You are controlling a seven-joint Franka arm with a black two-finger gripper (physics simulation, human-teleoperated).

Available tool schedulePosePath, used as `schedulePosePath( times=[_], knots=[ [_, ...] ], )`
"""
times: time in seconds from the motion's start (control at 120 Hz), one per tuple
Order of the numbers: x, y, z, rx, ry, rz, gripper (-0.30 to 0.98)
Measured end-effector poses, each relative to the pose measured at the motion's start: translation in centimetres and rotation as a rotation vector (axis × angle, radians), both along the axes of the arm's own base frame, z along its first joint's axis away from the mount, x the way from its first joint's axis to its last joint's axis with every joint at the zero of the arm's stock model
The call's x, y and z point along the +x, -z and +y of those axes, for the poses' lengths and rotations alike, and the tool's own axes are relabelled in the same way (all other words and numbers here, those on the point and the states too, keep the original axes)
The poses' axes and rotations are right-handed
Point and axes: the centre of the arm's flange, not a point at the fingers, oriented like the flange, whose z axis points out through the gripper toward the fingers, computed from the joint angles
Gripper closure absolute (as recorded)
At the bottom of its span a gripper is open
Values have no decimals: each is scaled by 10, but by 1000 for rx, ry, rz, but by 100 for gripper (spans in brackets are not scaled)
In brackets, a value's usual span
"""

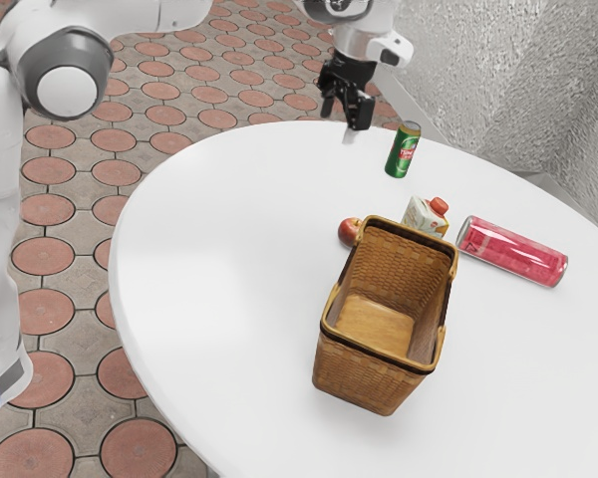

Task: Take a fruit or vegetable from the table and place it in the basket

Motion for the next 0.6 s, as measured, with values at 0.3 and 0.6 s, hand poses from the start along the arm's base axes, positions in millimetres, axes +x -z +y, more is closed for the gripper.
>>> schedulePosePath(
  times=[0.3,0.6],
  knots=[
    [26,46,17,1,-32,48,0],
    [42,68,1,-4,-7,58,0]
  ],
)
